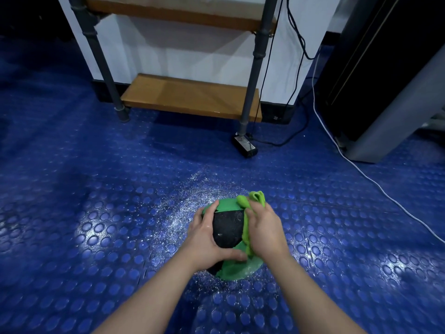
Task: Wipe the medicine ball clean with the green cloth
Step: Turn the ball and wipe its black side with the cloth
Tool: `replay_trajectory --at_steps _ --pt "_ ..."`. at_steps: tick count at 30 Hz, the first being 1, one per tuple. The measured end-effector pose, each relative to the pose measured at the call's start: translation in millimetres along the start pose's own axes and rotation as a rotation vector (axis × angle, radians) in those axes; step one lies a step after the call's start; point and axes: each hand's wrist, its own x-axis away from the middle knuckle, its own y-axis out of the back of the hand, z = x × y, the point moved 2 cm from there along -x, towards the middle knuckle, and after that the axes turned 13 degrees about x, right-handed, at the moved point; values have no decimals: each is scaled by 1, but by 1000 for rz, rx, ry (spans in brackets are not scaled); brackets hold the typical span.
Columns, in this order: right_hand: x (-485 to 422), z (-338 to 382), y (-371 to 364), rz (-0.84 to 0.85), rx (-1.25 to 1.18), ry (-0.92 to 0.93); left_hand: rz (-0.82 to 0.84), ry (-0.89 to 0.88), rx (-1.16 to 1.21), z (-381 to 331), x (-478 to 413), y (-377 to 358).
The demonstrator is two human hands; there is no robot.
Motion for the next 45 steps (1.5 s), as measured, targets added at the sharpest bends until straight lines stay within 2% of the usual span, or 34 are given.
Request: replay_trajectory --at_steps 2,8,10,17,19,22,24,26,29,38,45 --pt "22 13 -4 -73 -5 130 5 4 -9 -2 -3 1" --pt "44 -20 -3 -44 87 534 68 -15 -26 3 -1 5" --pt "38 -38 4 -45 135 569 76 -21 -45 1 -1 5" --pt "18 -107 13 36 134 71 60 -19 28 4 0 11" --pt "16 -95 17 -34 58 59 56 -17 11 3 1 10" --pt "12 -45 19 -65 -20 205 59 -26 -44 0 -1 6" --pt "13 -15 13 32 2 323 49 -39 -55 0 -2 5" --pt "14 -4 3 148 83 353 38 -41 -56 1 -2 4" --pt "5 -6 0 178 54 244 15 -38 -66 2 1 -1" --pt "-24 -10 5 101 -6 -73 3 -27 -97 -10 3 -8" --pt "-45 -35 3 158 -51 -296 49 -65 -117 -5 9 -8"
